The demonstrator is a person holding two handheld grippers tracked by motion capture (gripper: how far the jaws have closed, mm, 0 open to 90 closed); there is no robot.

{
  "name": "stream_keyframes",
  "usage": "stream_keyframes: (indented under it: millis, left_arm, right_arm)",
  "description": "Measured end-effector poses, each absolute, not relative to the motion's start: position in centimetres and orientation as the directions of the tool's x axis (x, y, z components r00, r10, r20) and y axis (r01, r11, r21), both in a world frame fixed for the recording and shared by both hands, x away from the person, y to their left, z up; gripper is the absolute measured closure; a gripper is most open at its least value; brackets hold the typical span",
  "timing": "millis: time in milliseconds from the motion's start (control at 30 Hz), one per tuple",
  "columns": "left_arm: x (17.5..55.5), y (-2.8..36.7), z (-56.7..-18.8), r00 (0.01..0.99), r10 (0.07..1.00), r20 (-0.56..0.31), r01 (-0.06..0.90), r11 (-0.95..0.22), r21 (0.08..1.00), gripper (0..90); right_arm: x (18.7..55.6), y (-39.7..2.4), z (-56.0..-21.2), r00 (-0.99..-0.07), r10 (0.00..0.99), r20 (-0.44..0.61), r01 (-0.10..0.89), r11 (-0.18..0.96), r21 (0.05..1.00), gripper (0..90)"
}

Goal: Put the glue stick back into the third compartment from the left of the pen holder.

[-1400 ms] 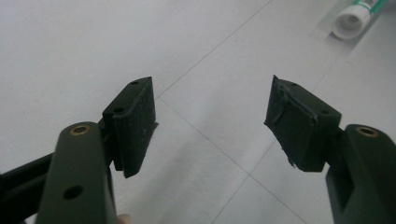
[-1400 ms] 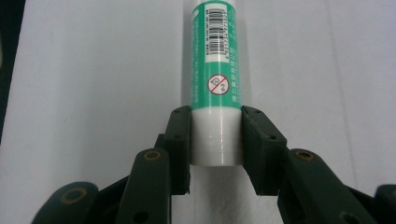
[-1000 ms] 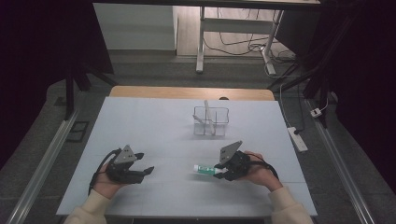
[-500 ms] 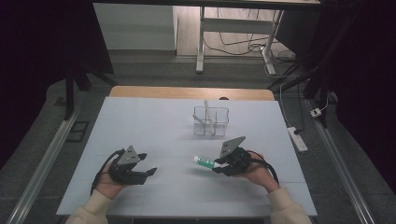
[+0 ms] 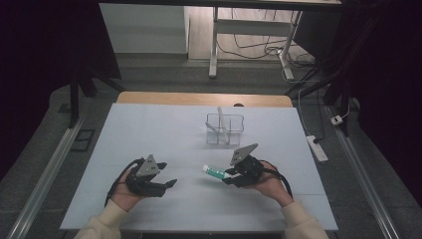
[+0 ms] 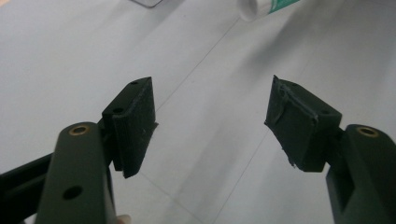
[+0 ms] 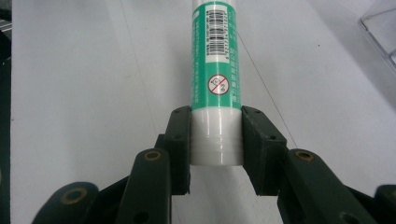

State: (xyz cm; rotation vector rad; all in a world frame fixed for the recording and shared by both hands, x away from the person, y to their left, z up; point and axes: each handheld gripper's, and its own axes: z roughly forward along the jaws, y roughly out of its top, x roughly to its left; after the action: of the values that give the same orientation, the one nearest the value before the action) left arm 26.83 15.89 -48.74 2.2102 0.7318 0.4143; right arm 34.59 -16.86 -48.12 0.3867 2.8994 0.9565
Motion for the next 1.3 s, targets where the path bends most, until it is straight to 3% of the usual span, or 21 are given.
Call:
stream_keyframes:
  millis: [1300]
  left_arm:
    - [28.0, 7.5, -47.9, 0.874, 0.433, 0.222, 0.186, -0.718, 0.671, 28.3]
  right_arm:
    - [34.1, -14.3, -48.1, -0.973, 0.222, 0.056, 0.212, 0.781, 0.587, 64.6]
